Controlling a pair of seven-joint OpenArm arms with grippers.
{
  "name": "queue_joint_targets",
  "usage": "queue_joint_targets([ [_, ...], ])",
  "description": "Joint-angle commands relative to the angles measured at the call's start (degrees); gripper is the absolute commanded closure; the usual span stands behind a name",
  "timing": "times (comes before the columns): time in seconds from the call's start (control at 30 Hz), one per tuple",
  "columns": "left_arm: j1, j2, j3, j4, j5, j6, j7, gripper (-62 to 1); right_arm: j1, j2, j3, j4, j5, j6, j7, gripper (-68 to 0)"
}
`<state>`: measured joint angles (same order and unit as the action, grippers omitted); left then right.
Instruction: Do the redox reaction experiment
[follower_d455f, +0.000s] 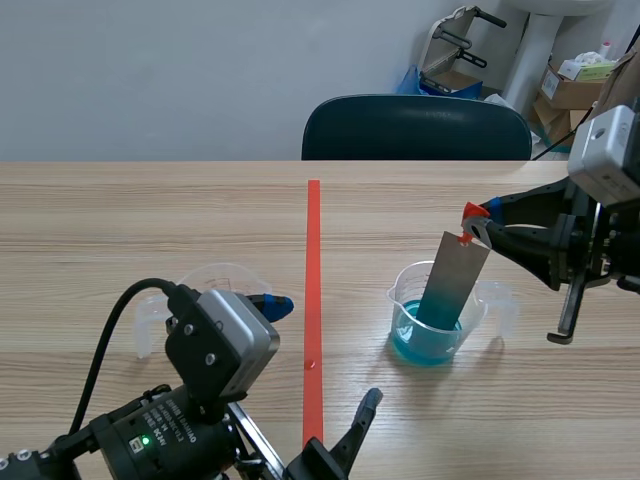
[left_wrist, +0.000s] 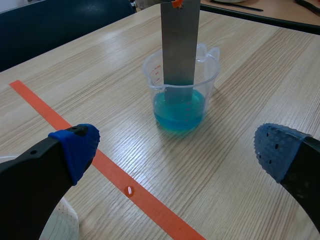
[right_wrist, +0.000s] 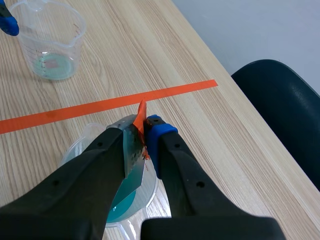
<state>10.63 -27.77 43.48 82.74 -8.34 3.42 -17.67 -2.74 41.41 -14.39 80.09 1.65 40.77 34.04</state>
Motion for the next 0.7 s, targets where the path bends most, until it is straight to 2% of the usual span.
queue_joint_targets([
  [0.0,-0.2,0.7,-0.1,1.0,0.1,0.1,-1.0,-62.3,0.5,1.0,0.0,0.3,-0.2,0.1,-0.2,-0.8],
  [0.07,-0.2,0.7,-0.1,1.0,0.1,0.1,-1.0,-62.3,0.5,1.0,0.0,0.3,-0.1,0.2,-0.2,-0.8],
  [0.2,-0.2,0.7,-0.1,1.0,0.1,0.1,-1.0,-62.3,0.5,1.2,0.4,0.6,0.0,1.9,1.0,-0.8],
  [0.33,-0.2,0.7,-0.1,1.0,0.1,0.1,-1.0,-62.3,0.5,1.8,1.4,1.9,0.3,1.9,1.5,-0.8],
  [0.67,-0.2,0.8,-0.1,1.0,0.1,0.1,-1.0,-62.3,0.5,5.1,2.4,6.5,5.6,1.9,1.4,-0.8],
])
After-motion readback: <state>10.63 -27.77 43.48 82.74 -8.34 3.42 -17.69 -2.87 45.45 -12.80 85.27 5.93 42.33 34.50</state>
